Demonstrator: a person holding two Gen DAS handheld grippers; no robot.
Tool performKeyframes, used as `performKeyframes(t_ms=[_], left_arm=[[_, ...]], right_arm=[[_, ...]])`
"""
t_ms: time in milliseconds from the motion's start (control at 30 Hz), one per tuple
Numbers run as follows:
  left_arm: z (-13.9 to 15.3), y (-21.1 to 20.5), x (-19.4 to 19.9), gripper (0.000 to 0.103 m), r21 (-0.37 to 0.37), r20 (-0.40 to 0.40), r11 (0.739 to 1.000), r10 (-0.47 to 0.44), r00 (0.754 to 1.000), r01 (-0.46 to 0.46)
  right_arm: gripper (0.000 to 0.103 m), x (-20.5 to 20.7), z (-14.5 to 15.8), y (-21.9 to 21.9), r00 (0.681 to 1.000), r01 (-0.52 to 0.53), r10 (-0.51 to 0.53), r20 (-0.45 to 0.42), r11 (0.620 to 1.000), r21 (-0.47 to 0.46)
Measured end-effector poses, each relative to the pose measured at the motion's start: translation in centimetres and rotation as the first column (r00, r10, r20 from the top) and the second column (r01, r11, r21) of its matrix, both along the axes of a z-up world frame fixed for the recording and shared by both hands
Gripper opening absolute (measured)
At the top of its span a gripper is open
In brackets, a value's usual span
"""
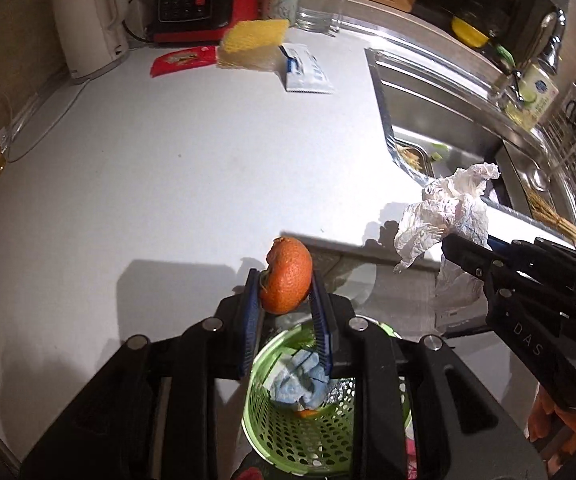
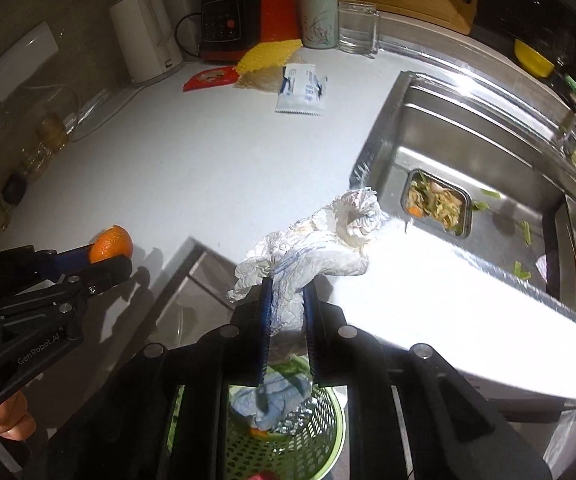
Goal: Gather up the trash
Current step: 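Carry orange peel and white tissue over the green basket and open both tools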
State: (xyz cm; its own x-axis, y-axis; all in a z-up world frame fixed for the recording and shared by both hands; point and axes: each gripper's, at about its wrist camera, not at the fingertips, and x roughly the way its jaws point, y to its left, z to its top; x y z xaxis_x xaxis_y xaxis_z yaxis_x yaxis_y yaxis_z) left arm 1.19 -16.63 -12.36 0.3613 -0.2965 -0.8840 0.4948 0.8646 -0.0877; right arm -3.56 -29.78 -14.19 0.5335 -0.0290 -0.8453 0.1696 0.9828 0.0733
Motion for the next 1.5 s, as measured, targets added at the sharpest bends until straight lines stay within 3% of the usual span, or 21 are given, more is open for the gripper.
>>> performKeyframes(t_ms=[300, 700, 867, 967, 1500], left_arm=[[-4.0, -1.5, -5.8, 0.025, 0.051, -0.071, 0.994, -0.096, 0.993, 0.099], [-7.6, -1.6, -8.4, 0.027, 0.068, -0.181, 0.984, -0.148, 0.972, 0.162], [-7.4, -1.6, -8.7, 0.061, 0.069, -0.174, 0.984, -0.151, 0.973, 0.165], [-6.7, -1.3, -8.6, 0.070, 0.065, -0.154, 0.985, -0.151, 0.977, 0.162], [-1.2, 1.7, -6.3, 0.087, 0.036, -0.010, 0.998, -0.048, 0.999, 0.048]], right_arm=[[0.018, -7.5, -3.2, 0.8, 0.997, 0.023, -0.021, -0.078, 0.999, 0.028], [0.019, -10.6, -4.3, 1.4, 0.992, 0.049, -0.046, -0.119, 0.998, 0.025], [0.019, -10.8, -4.3, 1.2, 0.992, 0.056, -0.052, -0.118, 0.998, 0.024], [0.019, -10.6, -4.2, 1.3, 0.992, 0.053, -0.049, -0.118, 0.998, 0.025], [0.021, -9.8, -5.8, 2.2, 0.989, -0.008, 0.017, -0.149, 0.998, 0.057]])
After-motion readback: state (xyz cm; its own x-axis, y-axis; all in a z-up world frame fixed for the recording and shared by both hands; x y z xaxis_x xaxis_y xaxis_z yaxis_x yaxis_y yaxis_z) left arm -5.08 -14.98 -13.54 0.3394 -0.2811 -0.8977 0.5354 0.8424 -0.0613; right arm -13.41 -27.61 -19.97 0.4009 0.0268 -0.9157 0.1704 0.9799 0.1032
